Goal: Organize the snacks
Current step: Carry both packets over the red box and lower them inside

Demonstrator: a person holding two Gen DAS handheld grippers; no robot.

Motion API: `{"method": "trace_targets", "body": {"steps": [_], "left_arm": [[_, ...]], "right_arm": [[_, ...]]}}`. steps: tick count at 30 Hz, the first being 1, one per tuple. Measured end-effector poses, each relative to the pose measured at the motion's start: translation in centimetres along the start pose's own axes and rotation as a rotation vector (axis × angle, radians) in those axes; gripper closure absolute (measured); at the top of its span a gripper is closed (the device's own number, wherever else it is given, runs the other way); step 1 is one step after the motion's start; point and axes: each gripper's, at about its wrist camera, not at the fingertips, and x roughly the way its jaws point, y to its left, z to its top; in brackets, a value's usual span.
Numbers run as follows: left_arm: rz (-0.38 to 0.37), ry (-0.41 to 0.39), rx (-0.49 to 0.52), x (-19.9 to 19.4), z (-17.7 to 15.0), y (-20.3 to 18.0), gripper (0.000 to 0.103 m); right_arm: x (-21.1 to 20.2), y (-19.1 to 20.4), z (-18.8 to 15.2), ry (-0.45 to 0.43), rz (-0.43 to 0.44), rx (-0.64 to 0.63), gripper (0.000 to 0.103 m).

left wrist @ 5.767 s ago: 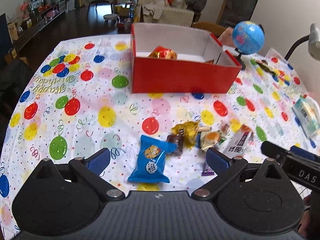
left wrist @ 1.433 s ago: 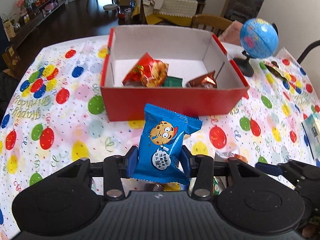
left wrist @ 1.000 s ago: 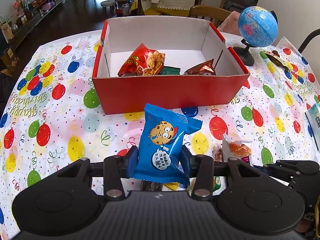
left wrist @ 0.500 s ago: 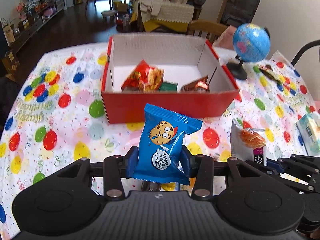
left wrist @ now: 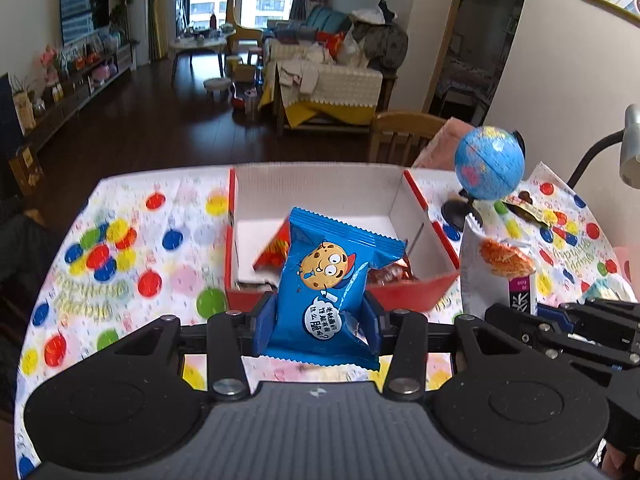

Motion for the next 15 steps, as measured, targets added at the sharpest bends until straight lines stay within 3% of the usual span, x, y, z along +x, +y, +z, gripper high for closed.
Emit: {"method": "trace_targets", "body": {"steps": [6,15], "left_arm": [[0.024,-0.011,0.023,1.6,2.5,0.1,0.059],[0.08,0.036,0.019,6.7,5.6,0.7,0.059]], "right_arm": [[1.9,-0.8,2.7,-0.028,-0.011,0.009,0.092],[7.3,-2.5,6.1,-0.02,-0.019,0.017,0.092]]}}
